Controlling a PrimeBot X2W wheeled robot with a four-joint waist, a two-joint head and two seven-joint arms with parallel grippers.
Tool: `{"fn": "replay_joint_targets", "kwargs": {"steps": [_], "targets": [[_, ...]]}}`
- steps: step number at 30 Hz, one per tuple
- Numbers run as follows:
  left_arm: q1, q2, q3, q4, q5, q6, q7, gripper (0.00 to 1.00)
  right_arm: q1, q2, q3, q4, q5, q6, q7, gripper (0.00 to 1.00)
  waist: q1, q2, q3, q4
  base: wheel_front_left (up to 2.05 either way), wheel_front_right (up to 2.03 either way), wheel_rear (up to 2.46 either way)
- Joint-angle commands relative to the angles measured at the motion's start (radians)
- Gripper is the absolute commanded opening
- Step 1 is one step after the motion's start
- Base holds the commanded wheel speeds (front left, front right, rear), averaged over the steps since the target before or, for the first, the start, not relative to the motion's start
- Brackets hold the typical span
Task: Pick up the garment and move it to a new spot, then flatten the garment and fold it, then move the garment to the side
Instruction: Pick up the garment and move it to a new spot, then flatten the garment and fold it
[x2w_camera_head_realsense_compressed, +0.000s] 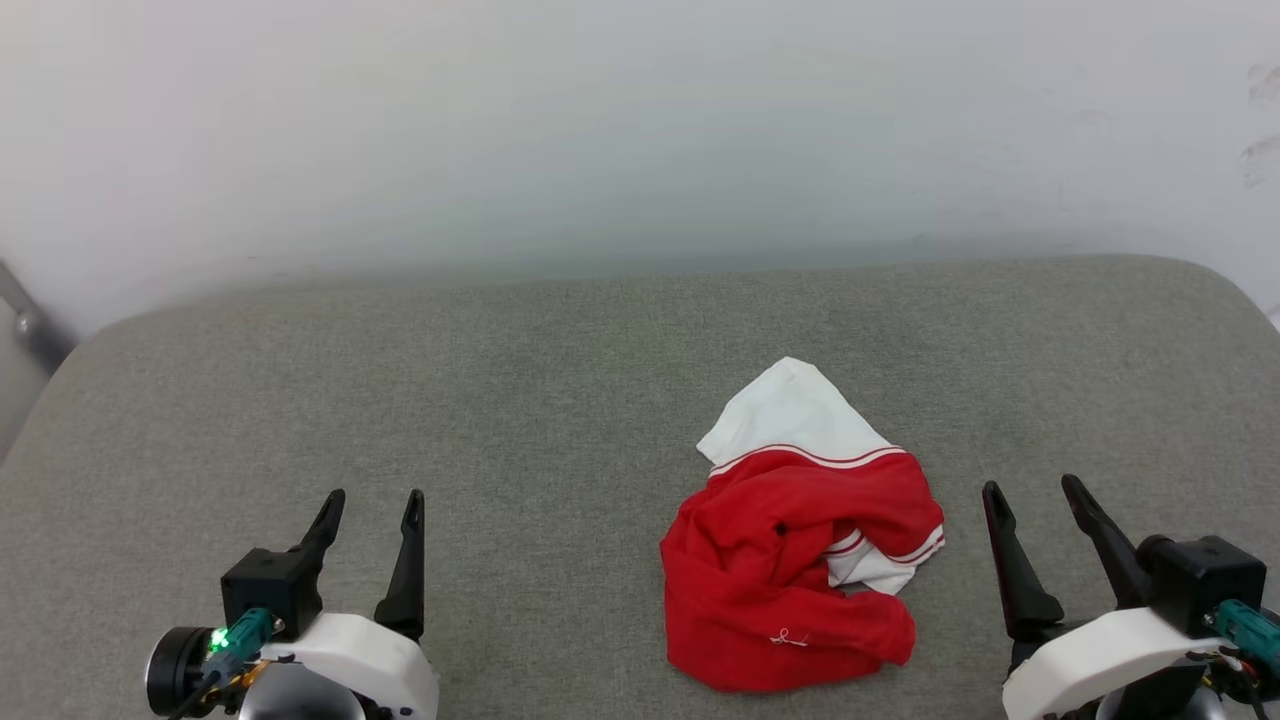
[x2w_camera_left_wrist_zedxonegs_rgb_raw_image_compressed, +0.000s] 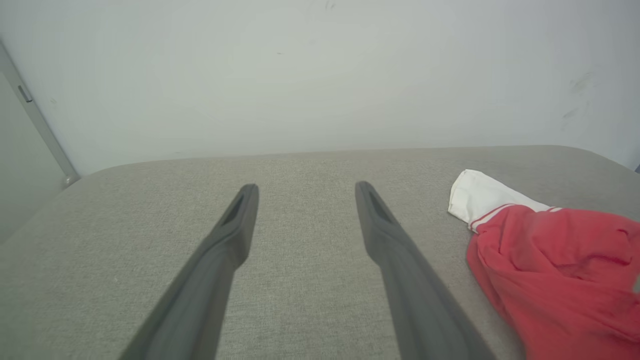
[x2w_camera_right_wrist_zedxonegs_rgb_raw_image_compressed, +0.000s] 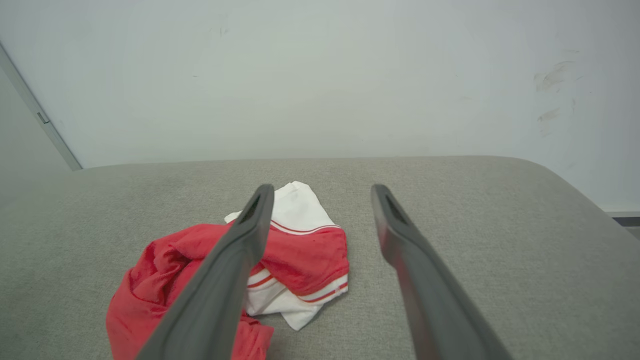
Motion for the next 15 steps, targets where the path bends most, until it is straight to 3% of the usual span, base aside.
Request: {"fn": "replay_joint_targets", "kwargs": {"steps": [1, 7, 15], "targets": [[0.002, 0.001, 0.002, -0.002, -0.001, 0.004, 0.001, 1.00, 0.006, 0.002, -0.001, 0.000, 0.004, 0.000, -0.003, 1.00, 0.0000, 0.0000, 0.001, 0.002, 0.00, 0.00, 0.00], [-0.042, -0.002, -0.013, 0.005, 0.000, 0.000, 0.027, 1.00, 0.005, 0.002, -0.015, -0.002, 0.005, 0.000, -0.009, 1.00, 0.0000, 0.0000, 0.013, 0.019, 0.00, 0.00, 0.00], [-0.296, -0.063, -0.114, 0.109, -0.010, -0.092, 0.174, 1.00, -0.036, 0.002, -0.019, -0.017, -0.010, 0.000, -0.001, 1.00, 0.0000, 0.0000, 0.083, 0.023, 0.00, 0.00, 0.00]]}}
